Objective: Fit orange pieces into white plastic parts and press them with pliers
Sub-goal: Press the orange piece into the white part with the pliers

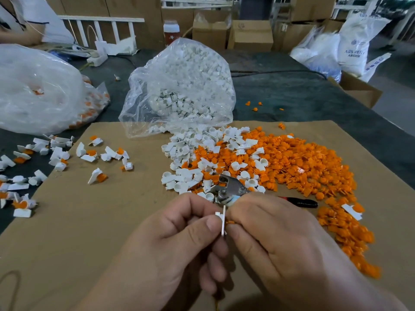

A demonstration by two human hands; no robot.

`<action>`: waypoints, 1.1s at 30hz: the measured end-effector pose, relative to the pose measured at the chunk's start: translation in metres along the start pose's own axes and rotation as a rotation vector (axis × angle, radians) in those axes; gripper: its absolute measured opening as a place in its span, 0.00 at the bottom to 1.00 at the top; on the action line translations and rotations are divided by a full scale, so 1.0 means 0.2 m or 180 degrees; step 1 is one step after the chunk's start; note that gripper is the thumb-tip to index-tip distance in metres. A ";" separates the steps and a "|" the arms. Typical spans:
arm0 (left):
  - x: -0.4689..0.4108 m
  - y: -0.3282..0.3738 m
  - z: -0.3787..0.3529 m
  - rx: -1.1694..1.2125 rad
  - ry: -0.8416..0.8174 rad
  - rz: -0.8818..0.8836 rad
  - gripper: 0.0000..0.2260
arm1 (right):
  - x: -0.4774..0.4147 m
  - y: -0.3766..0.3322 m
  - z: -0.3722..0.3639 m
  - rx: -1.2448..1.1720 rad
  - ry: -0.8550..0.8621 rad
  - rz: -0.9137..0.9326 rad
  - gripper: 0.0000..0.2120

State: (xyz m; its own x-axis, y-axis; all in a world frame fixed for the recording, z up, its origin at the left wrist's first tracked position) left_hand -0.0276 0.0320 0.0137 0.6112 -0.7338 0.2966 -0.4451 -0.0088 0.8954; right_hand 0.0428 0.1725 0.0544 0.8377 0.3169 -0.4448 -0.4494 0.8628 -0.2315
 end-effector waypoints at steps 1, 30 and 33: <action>0.00 0.00 0.00 0.0020 -0.0019 -0.0031 0.09 | 0.00 -0.01 0.00 -0.0144 0.0028 -0.0051 0.11; 0.00 -0.02 0.04 -0.0637 0.0120 -0.0326 0.16 | 0.04 0.00 -0.03 -0.0629 0.0061 -0.0525 0.12; -0.02 -0.02 0.05 -0.0173 0.0226 -0.0241 0.12 | 0.03 -0.01 -0.03 -0.0615 0.0039 -0.0540 0.15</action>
State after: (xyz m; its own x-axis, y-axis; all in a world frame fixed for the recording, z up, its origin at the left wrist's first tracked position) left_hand -0.0353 0.0278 0.0044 0.6875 -0.6823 0.2486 -0.3611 -0.0241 0.9322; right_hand 0.0462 0.1710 0.0466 0.9028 0.1683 -0.3958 -0.3548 0.8115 -0.4643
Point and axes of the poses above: each hand's wrist, its own x-axis away from the middle knuckle, its own z-axis out of the back of the hand, y = z × x, the point moved 3 cm from there along -x, towards the middle knuckle, and after that the axes turned 13 degrees about z, right-handed, at the moved point
